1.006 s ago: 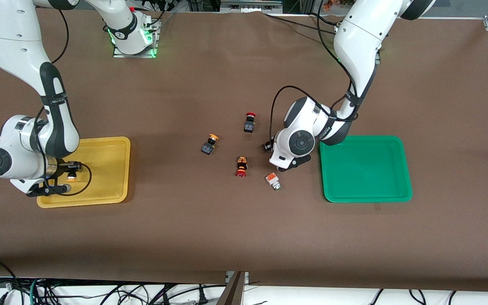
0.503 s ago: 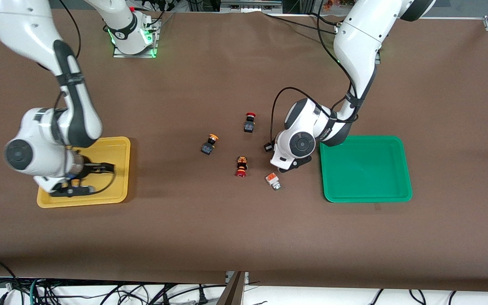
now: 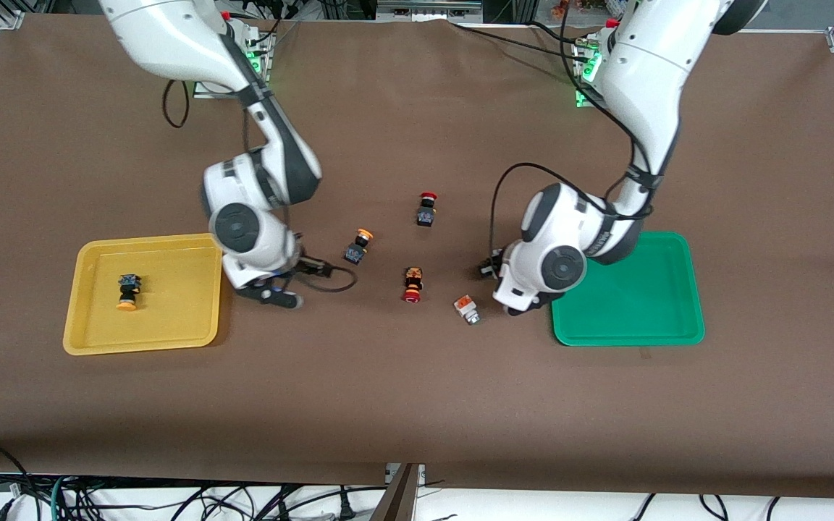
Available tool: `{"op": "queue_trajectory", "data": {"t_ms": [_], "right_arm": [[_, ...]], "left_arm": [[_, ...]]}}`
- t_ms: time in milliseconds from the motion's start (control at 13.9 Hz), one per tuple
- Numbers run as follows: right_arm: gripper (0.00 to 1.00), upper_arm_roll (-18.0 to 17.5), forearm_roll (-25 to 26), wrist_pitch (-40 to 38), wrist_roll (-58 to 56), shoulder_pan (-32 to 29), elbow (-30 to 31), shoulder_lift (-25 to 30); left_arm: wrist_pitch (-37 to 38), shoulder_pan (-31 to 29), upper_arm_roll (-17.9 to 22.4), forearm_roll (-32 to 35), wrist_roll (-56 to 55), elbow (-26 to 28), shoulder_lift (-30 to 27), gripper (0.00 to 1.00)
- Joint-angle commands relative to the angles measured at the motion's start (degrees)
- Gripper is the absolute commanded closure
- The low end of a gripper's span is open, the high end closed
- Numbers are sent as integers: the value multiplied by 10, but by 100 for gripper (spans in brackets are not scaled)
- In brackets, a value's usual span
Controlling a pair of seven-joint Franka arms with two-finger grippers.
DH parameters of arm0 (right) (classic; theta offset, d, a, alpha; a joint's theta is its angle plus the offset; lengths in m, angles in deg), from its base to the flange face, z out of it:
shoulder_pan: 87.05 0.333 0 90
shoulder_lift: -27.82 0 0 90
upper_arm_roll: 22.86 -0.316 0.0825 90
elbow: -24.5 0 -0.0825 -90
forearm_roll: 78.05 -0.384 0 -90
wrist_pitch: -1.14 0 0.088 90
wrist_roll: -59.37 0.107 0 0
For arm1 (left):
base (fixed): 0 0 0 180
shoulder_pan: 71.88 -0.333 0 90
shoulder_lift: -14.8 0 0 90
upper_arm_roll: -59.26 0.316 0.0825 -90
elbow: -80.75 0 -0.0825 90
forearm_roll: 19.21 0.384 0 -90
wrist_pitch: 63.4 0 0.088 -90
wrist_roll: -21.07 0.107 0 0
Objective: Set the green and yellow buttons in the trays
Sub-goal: 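Release the yellow button in the tray while the left gripper lifts its button, then grasp a yellow button with the right gripper while the left gripper opens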
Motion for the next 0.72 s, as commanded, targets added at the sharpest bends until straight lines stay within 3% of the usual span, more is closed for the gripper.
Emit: {"op": "queue_trajectory", "data": {"t_ms": [0, 144, 287, 359, 503, 575, 647], "right_arm": [[0, 6, -7, 51, 115, 49, 4, -24], [0, 6, -7, 76, 153, 73, 4, -45], [0, 6, -7, 78, 155, 83, 9, -53], [5, 6, -7, 74, 155, 87, 12, -53], [87, 6, -7, 71, 150, 92, 18, -52], [100, 6, -7, 70, 148, 89, 18, -51], [100, 9, -7, 70, 143, 85, 13, -50]], "left_arm": [[104, -45, -1, 49, 56, -65, -16, 100], [108, -62, 0, 130, 122, -69, -16, 100], [107, -97, 0, 143, 190, -65, -12, 100], [101, -117, 0, 144, 224, -64, -5, 100], [76, -157, 0, 144, 273, -61, 19, 100], [74, -170, 0, 143, 289, -61, 29, 100], [71, -182, 0, 144, 299, -62, 39, 100]]}}
